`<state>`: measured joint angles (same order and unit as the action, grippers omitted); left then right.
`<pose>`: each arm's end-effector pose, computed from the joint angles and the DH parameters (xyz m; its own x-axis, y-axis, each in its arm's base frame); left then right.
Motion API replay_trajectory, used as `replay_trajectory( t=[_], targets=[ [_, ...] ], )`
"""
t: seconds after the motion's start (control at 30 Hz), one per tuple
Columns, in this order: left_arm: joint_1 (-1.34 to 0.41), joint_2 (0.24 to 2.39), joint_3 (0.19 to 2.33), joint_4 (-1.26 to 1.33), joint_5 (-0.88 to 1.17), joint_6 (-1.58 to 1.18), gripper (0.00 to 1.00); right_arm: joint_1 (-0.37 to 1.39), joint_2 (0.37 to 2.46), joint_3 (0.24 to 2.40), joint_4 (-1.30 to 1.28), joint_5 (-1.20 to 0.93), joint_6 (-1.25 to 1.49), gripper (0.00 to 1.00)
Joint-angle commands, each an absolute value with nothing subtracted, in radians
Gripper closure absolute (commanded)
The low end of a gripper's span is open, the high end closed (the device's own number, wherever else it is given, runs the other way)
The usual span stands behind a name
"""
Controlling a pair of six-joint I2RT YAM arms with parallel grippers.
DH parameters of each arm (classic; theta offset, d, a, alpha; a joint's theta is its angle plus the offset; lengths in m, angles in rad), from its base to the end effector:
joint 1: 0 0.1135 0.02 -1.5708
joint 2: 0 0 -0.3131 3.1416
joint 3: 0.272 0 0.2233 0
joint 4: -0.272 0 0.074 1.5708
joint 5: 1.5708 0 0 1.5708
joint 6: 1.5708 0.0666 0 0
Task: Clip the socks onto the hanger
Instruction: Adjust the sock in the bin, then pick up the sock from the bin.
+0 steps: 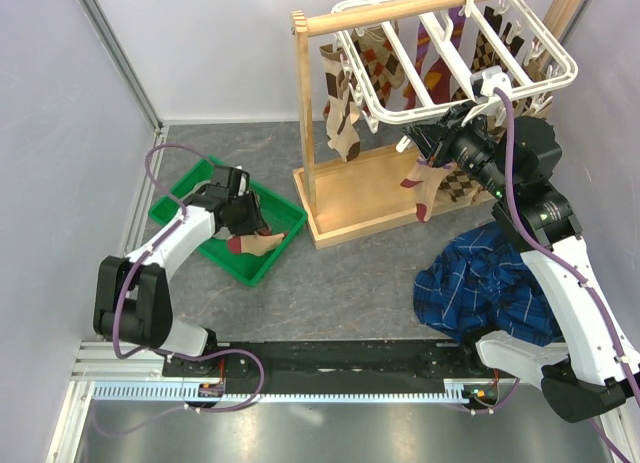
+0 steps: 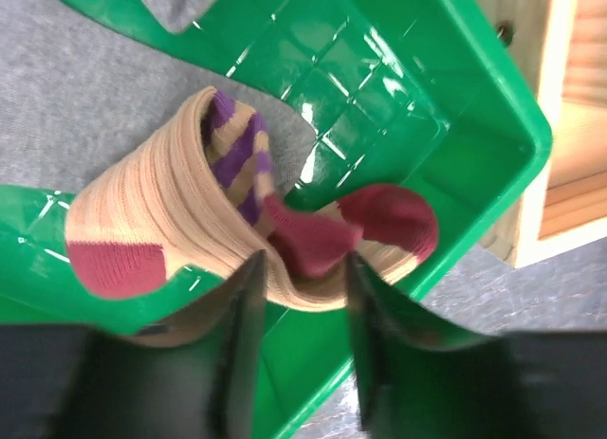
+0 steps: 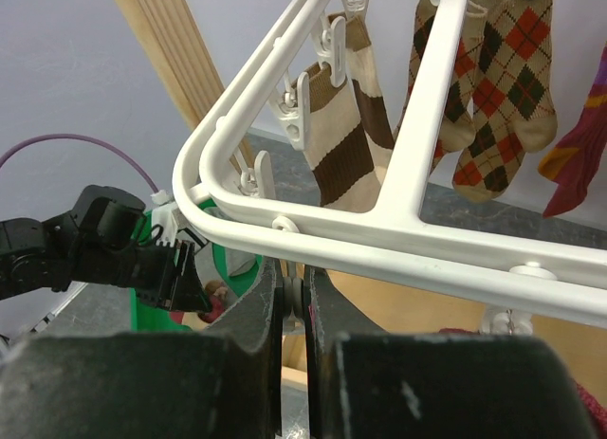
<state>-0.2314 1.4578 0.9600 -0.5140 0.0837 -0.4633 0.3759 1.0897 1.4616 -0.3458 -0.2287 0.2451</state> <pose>0.2681 -0.0689 0.2556 -0.8596 -0.2550 -0.4428 -0.1257 0.9455 -0.3004 0.1735 0.0847 0.5287 -0.1144 0.2089 -0.9712 -0.5573 0.7958 0.2368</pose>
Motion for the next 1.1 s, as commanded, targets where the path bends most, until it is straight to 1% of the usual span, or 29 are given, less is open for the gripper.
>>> replay_trajectory(
  t=[0.0,0.07,0.2,0.33,0.5,0.67,0.87,1.07],
  targets=[
    [-0.224,1.373,0.951,-0.44,0.081,-0.506,0.44,0.383,1.075,1.445,-0.38,-0.239,0.232,0.91],
    [-0.224,1.356,0.957,-0.452,0.071,-0.476,0.42,0.387,1.071,1.443,-0.379,-0.241,0.232,0.91],
    [-0.224,1.367,1.021,-0.514,0.046,-0.367,0.42,0.385,1.069,1.442,-0.38,-0.239,0.226,0.91],
    [-0.242,1.443,1.117,-0.581,0.048,-0.218,0.43,0.387,1.072,1.437,-0.38,-0.239,0.222,0.91],
    [-0.34,1.566,1.232,-0.675,0.02,-0.092,0.44,0.385,1.071,1.439,-0.38,-0.238,0.216,0.91],
    [-0.374,1.601,1.246,-0.745,-0.043,-0.231,0.42,0.385,1.068,1.439,-0.383,-0.233,0.209,0.91],
    [-0.39,1.608,1.161,-0.753,-0.098,-0.285,0.43,0.387,1.069,1.437,-0.385,-0.23,0.203,0.91],
    [-0.388,1.539,1.037,-0.762,-0.129,-0.371,0.48,0.387,1.071,1.437,-0.385,-0.229,0.201,0.9]
  ],
)
